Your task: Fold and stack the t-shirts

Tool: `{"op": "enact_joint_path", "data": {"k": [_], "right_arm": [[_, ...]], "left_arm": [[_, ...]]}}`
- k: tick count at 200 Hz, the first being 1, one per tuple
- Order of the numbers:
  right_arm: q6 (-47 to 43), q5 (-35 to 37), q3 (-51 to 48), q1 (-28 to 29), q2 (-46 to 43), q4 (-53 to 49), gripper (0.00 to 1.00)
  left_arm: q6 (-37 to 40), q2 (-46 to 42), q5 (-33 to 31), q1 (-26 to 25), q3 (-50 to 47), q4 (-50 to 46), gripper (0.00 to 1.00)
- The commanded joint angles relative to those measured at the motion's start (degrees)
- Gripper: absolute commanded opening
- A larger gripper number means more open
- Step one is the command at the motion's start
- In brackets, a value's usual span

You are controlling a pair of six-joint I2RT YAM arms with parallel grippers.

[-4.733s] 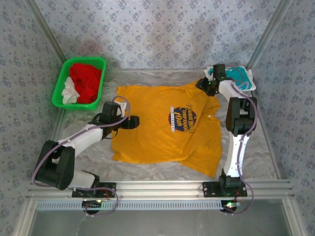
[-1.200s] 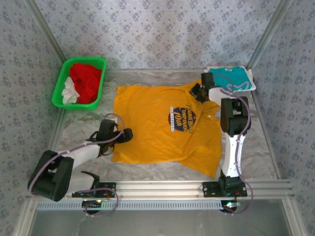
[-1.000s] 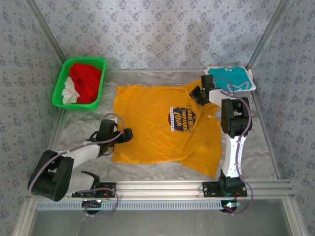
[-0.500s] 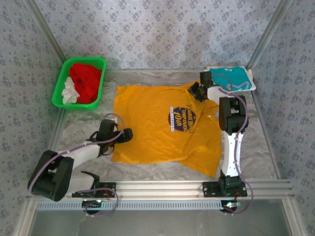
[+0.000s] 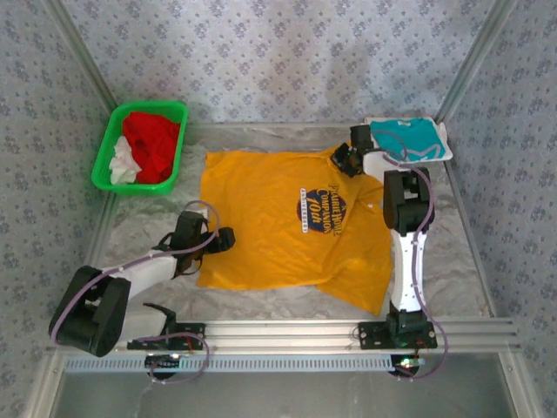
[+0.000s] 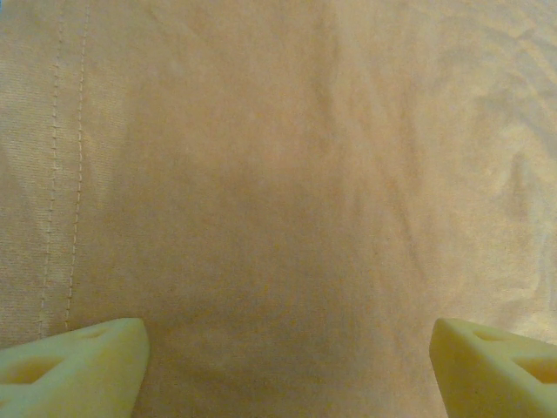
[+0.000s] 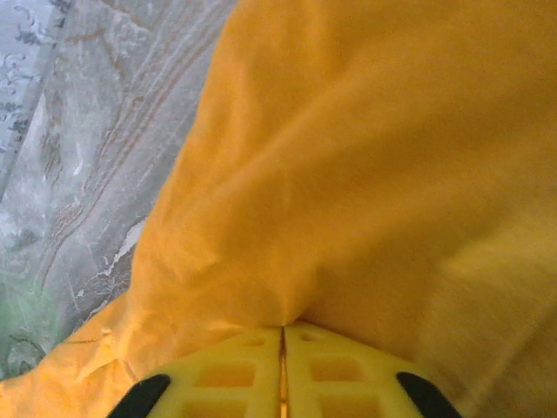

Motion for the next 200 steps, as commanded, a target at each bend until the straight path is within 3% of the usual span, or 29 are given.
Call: {"op": "enact_joint_path", "data": {"k": [1, 20, 60, 79, 96, 124, 200], "right_arm": [[0.93, -0.7, 4.89, 0.36, 2.18, 0.35, 0.05], [1.14, -0.39, 7.5, 0.31, 3.03, 0.32, 0.0], [1.01, -0.8, 9.28, 0.38, 1.26, -1.88, 0.0], [1.71, 1.74, 2.21, 1.01, -4.15, -1.36, 0.25], [2.37, 3.06, -5.31, 1.41, -8.79, 0.27, 0.32], [2.4, 1.41, -10.38, 1.38, -11.06, 0.53, 0.35], [4.29, 3.83, -10.57, 1.61, -9.4, -1.39, 0.36]], "left_arm": [[-0.5, 0.06, -1.3, -0.13, -0.86, -2.01, 0.85], [-0.5, 0.04, -1.49, -0.14, -0.89, -2.01, 0.85], [-0.58, -0.07, -1.79, -0.14, -0.84, -2.29, 0.85], [-0.68, -0.22, -2.01, -0.14, -0.93, -2.27, 0.85], [-0.68, -0.03, -2.13, -0.14, -0.84, -2.21, 0.85], [-0.5, 0.49, -1.79, -0.14, -0.58, -2.18, 0.85], [-0.76, -0.81, -2.01, -0.14, -1.32, -2.18, 0.86]]}}
